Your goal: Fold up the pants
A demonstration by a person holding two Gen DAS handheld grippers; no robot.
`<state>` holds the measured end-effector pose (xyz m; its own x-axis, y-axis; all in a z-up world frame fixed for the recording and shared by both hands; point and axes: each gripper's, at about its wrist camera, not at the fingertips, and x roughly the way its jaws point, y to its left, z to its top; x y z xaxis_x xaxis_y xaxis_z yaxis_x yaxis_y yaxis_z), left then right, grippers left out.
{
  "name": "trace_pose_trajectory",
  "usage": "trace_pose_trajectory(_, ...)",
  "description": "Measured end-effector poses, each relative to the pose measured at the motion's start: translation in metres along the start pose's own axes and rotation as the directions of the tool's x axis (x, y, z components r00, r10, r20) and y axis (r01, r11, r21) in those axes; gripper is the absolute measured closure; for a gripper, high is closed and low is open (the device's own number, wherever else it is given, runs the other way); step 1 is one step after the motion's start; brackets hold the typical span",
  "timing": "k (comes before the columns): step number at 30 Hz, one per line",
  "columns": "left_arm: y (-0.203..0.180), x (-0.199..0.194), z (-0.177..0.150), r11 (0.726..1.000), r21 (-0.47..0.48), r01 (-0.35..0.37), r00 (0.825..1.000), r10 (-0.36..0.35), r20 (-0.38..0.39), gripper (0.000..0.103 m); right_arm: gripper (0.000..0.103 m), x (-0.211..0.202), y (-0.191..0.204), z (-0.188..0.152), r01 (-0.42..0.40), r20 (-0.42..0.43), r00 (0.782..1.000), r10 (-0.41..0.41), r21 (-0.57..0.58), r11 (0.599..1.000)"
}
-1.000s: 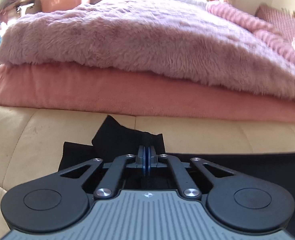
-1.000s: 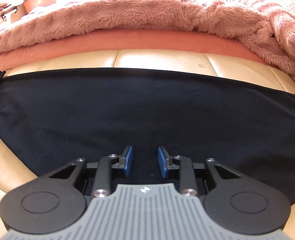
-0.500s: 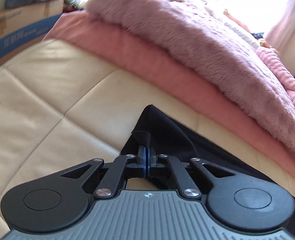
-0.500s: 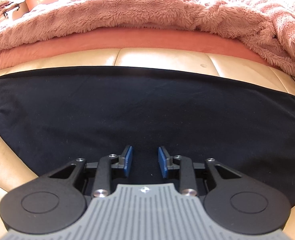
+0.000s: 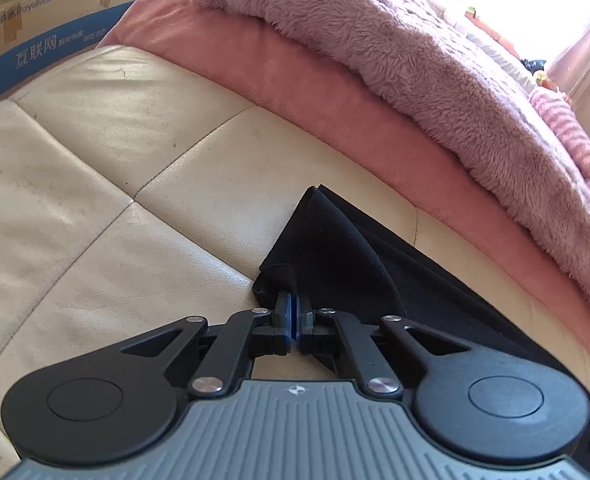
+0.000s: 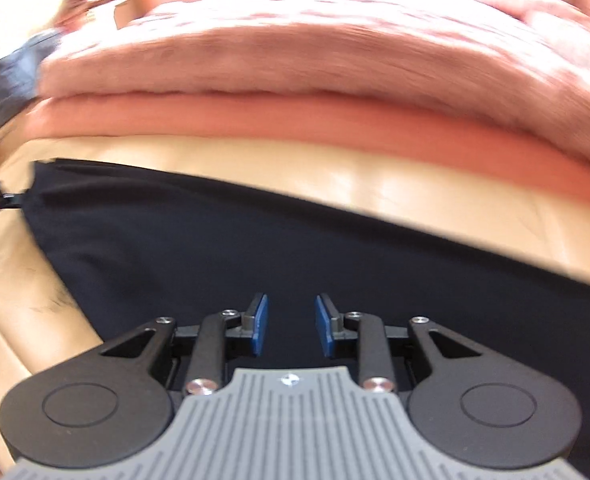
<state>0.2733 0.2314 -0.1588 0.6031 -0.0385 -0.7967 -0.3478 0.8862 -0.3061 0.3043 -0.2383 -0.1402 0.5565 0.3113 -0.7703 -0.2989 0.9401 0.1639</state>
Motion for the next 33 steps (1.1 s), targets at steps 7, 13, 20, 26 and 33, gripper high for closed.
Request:
trace_pose_trajectory(7, -0.008, 0.003, 0.005, 0.998, 0.042, -0.042, 0.998, 0.043, -0.037, 0.101, 0.079, 0.091, 0.105, 0.076, -0.186, -0.033, 0.982, 0.185, -0.304, 0.934)
trace_pose_trajectory(13, -0.002, 0.001, 0.005, 1.0, 0.027, -0.008, 1.0, 0.009, -0.03, 0.101, 0.079, 0.137, 0.189, 0.119, -0.28, -0.063, 0.956, 0.287, -0.497, 0.821)
trace_pose_trajectory(20, 0.004, 0.0, 0.004, 0.999, 0.022, 0.029, 1.0, -0.028, -0.014, 0.101, 0.08, 0.182, 0.228, 0.145, -0.323, -0.156, 0.944, 0.289, -0.611, 0.723)
trace_pose_trajectory(26, 0.009, -0.006, 0.002, 0.998, 0.002, 0.07, 0.997, -0.07, 0.037, 0.102, 0.103, 0.181, 0.234, 0.142, -0.31, -0.129, 0.944, 0.303, -0.661, 0.684)
trace_pose_trajectory(33, 0.02, -0.004, -0.005, 0.997, -0.054, 0.06, 0.996, -0.056, 0.074, 0.102, 0.103, 0.185, 0.227, 0.152, -0.268, -0.062, 0.955, 0.291, -0.602, 0.753)
